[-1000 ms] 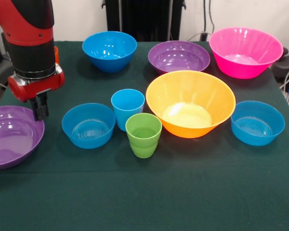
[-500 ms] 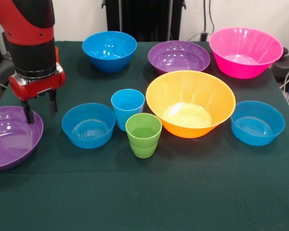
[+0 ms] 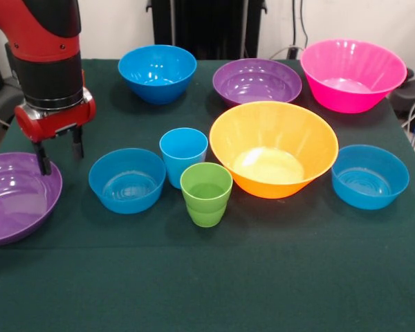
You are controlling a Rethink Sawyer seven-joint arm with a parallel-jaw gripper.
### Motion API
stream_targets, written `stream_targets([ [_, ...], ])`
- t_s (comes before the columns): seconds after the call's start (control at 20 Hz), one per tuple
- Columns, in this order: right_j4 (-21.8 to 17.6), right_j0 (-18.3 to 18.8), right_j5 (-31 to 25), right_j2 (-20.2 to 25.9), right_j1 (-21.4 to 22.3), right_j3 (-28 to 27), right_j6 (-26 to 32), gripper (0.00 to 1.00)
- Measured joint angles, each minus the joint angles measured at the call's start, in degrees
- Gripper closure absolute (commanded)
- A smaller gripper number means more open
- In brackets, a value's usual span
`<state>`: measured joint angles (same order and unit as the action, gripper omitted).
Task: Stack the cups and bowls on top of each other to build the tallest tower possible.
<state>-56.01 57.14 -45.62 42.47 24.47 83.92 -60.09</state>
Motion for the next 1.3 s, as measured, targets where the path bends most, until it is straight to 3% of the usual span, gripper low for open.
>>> stream_targets([
  [0.75,-1.95,-1.31,0.62,-1.12,-0.19,0.14,0.0,0.0],
  [1.3,-6.79,-2.52,4.88,-3.41,0.05,0.13,0.0,0.0],
])
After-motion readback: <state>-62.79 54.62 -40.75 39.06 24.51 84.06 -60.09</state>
